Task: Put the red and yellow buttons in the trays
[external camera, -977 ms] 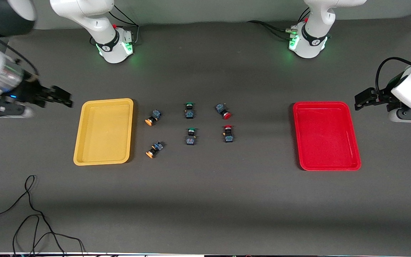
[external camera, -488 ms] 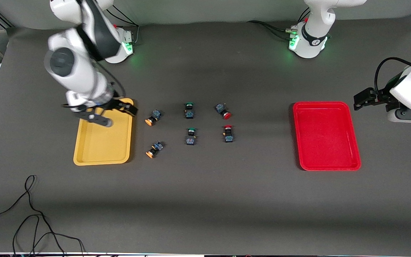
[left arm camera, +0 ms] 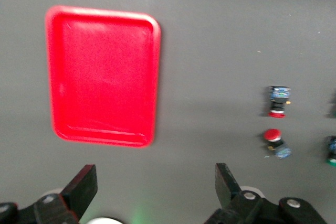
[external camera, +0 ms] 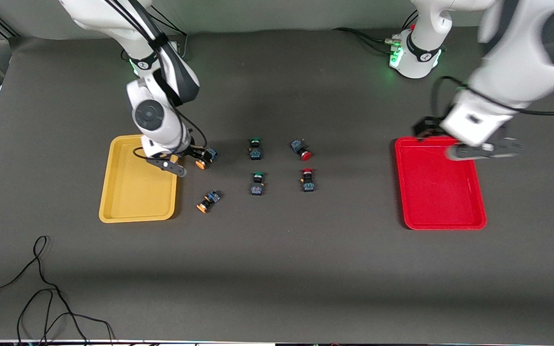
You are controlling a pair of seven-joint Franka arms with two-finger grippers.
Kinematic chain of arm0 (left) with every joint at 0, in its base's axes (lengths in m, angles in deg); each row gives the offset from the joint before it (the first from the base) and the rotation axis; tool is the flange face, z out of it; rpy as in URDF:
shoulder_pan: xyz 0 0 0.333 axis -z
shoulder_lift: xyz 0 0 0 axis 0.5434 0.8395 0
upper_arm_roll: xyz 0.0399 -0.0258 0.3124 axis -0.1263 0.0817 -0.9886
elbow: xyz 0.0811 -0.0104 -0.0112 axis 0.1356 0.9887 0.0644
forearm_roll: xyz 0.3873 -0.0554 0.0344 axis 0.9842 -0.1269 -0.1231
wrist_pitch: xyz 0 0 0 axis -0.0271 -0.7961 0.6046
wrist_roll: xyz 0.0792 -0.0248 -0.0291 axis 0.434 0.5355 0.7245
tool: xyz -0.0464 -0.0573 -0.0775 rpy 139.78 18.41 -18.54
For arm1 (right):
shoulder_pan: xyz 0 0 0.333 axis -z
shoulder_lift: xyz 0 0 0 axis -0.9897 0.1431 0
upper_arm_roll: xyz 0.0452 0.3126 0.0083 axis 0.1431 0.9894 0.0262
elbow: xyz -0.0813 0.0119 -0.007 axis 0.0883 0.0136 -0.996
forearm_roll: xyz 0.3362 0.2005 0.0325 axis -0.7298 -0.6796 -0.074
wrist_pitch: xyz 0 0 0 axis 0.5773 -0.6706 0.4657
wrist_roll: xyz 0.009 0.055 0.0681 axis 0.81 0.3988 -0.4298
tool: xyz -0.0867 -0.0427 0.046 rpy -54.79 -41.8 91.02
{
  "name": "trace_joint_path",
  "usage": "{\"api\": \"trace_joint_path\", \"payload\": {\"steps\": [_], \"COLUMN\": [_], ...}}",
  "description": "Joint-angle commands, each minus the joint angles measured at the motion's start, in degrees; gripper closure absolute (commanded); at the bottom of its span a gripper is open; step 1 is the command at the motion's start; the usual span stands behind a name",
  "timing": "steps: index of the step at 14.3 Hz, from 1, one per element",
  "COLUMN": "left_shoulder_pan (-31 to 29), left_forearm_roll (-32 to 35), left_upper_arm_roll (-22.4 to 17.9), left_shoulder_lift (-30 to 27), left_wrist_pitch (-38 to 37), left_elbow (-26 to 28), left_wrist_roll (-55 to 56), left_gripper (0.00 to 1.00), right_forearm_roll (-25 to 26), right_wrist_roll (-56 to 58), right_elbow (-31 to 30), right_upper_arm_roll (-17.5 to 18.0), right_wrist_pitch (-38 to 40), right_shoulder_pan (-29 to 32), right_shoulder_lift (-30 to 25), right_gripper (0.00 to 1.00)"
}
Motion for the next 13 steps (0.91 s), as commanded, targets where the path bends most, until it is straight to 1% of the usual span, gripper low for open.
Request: {"api": "trace_joint_path", "payload": {"steps": [1,3,5,6,7,8,10,11,12,13], "left_shoulder_pan": [6.2,12.9,19.0,21.5,23.4,24.7,25.0,25.0,24.9,24.9], "left_forearm_roll": [0.0,0.0,0.1,0.6,0.9,1.3,1.5,1.8,2.5,3.4], "left_upper_arm_roll": [2.6,2.9,2.9,2.9,2.9,2.9,2.9,2.8,2.8,2.8], "left_shoulder_lift": [0.6,1.0,3.5,5.2,6.5,7.5,10.0,11.9,13.9,16.0], "left_wrist_pitch": [4.5,9.8,13.9,16.3,18.8,20.6,22.9,24.5,27.1,30.7], "left_elbow": [3.6,6.8,7.6,7.5,7.5,7.5,7.6,7.9,8.9,10.3], "left_wrist_roll": [16.7,28.9,40.4,45.4,49.5,51.7,52.3,52.3,52.3,52.5], "left_gripper": [0.00,0.00,0.00,0.00,0.00,0.00,0.00,0.00,0.00,0.00], "right_forearm_roll": [-0.6,-0.6,-0.6,-0.6,-0.6,-0.6,-1.1,-2.7,-3.1,-3.2], "right_wrist_roll": [-3.0,-4.3,-5.6,-5.7,-5.7,-5.7,-5.8,-5.8,-5.8,-5.6], "right_elbow": [-1.5,-1.8,-1.8,-1.9,-1.9,-1.9,-1.8,-1.8,-1.8,-1.7], "right_upper_arm_roll": [-0.5,-0.6,-0.5,-0.4,-0.2,-0.2,-0.2,-0.2,-0.2,-0.2], "right_wrist_pitch": [-4.8,-7.0,-9.1,-9.2,-9.1,-9.2,-9.0,-8.5,-8.4,-7.8], "right_shoulder_pan": [-1.3,-2.8,-2.9,-2.9,-2.9,-2.9,-2.9,-2.9,-2.9,-2.9], "right_shoulder_lift": [3.1,5.2,6.5,6.6,6.5,6.7,6.7,6.3,5.9,5.6], "right_gripper": [0.00,0.00,0.00,0.02,0.08,0.21,0.57,0.71,0.81,0.85]}}
